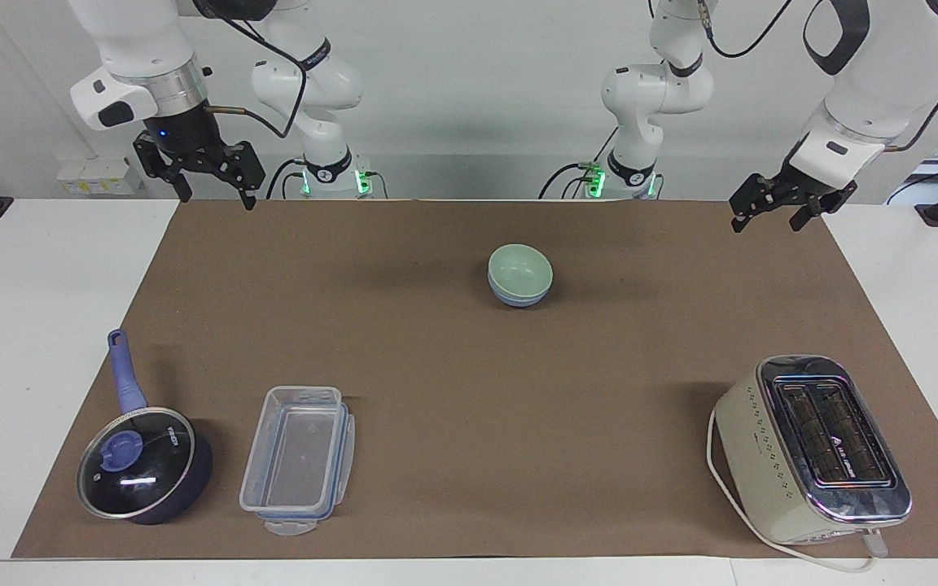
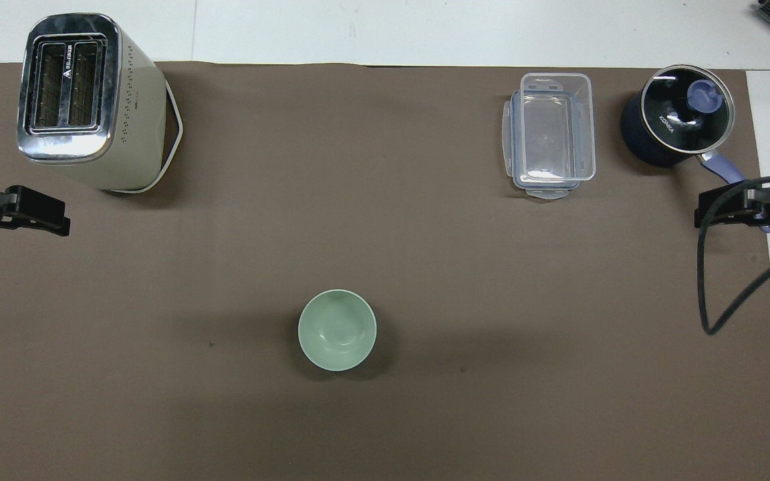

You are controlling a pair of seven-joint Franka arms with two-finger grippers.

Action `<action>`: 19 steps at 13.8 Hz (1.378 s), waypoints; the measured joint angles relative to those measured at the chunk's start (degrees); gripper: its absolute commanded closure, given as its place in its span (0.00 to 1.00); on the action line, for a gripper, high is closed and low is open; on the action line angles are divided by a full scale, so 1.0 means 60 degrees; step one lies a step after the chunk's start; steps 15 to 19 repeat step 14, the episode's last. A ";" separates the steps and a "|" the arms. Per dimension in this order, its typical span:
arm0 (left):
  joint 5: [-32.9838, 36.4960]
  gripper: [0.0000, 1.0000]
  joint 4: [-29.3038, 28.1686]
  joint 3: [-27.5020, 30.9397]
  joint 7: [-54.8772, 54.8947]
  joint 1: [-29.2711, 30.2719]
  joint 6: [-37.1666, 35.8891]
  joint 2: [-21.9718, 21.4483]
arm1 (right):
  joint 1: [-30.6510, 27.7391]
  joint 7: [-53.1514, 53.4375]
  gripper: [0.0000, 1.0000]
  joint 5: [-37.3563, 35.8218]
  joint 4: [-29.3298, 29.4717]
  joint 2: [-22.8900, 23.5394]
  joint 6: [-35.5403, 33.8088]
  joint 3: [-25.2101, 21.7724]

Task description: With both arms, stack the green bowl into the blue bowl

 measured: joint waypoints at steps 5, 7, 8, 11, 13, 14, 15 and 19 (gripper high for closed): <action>0.0000 0.00 0.0000 0.0000 0.0000 0.0000 0.0000 0.0000 | 0.0002 0.0045 0.00 0.0014 -0.0169 -0.0135 -0.0050 0.0008; 0.0000 0.00 0.0000 0.0000 0.0000 0.0000 0.0000 0.0000 | 0.0003 0.0097 0.00 0.0162 -0.0224 -0.0166 -0.0050 0.0009; 0.0000 0.00 0.0000 0.0000 0.0000 0.0000 0.0000 0.0000 | 0.0003 0.0122 0.00 0.0212 -0.0235 -0.0169 -0.0050 0.0010; 0.0000 0.00 0.0000 0.0000 0.0000 0.0000 0.0000 0.0000 | 0.0003 0.0133 0.00 0.0226 -0.0250 -0.0170 -0.0050 0.0010; 0.0000 0.00 0.0000 0.0000 0.0000 0.0000 0.0000 0.0000 | 0.0003 0.0133 0.00 0.0227 -0.0254 -0.0171 -0.0050 0.0010; 0.0000 0.00 0.0000 0.0000 0.0000 0.0000 0.0000 0.0000 | 0.0003 0.0133 0.00 0.0227 -0.0257 -0.0173 -0.0050 0.0010; 0.0000 0.00 0.0000 0.0000 0.0000 0.0000 0.0000 0.0000 | 0.0003 0.0133 0.00 0.0227 -0.0257 -0.0173 -0.0050 0.0010; 0.0000 0.00 0.0000 0.0000 0.0000 0.0000 0.0000 0.0000 | 0.0003 0.0133 0.00 0.0227 -0.0257 -0.0173 -0.0050 0.0010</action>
